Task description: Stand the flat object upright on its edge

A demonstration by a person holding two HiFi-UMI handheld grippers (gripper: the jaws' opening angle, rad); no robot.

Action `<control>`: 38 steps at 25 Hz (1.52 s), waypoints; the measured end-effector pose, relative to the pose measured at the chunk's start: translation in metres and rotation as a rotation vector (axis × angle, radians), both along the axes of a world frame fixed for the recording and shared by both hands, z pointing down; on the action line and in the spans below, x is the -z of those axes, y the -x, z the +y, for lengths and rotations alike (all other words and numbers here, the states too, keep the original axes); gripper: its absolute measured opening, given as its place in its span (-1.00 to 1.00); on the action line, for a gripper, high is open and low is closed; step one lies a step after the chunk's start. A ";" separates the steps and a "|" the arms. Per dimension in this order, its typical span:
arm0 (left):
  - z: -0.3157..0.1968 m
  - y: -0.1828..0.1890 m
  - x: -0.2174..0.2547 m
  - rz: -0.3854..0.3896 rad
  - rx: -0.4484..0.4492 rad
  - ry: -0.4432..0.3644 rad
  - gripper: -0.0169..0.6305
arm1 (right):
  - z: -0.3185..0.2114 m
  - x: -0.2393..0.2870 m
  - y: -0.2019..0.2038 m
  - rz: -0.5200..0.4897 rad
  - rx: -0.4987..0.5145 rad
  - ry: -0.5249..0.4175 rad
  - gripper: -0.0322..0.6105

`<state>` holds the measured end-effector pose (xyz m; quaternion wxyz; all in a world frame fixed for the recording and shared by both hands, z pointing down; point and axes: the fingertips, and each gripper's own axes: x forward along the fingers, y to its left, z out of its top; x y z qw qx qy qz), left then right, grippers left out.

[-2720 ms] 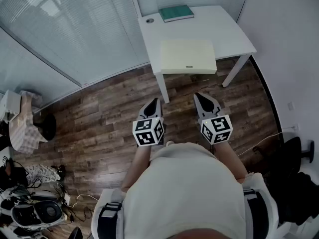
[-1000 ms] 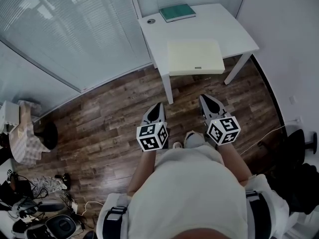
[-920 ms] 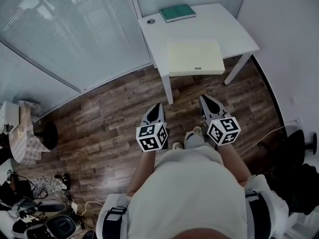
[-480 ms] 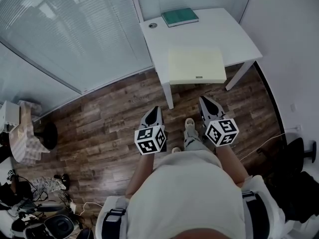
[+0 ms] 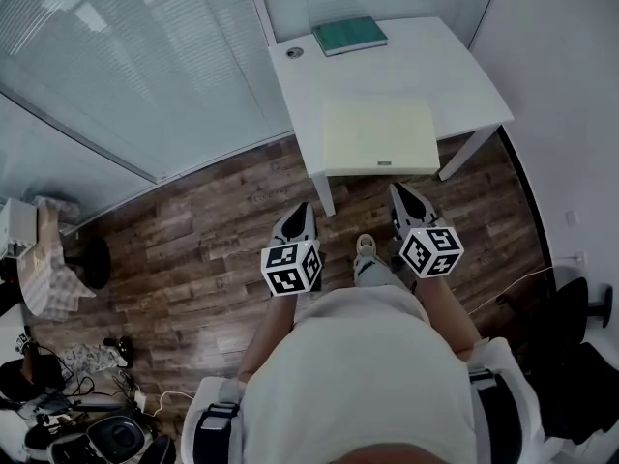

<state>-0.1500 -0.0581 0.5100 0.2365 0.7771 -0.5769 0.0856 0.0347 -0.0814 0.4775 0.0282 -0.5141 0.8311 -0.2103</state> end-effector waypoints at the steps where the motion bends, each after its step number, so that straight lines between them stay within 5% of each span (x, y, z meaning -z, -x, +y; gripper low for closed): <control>1: -0.004 -0.001 0.000 -0.001 -0.001 0.000 -0.88 | -0.005 -0.003 -0.002 -0.007 -0.006 0.007 -0.84; 9: -0.029 -0.008 -0.010 0.002 -0.005 0.006 -0.88 | -0.036 -0.029 -0.013 -0.085 -0.051 0.057 -0.84; 23: -0.052 -0.023 -0.025 0.005 -0.041 0.024 -0.88 | -0.063 -0.089 -0.055 -0.464 -0.202 0.190 -0.83; 32: -0.059 -0.032 -0.029 0.005 -0.058 0.034 -0.88 | -0.067 -0.116 -0.065 -0.753 -0.227 0.254 -0.11; 38: -0.062 -0.035 -0.033 0.003 -0.064 0.043 -0.88 | -0.073 -0.138 -0.071 -0.842 -0.265 0.288 0.25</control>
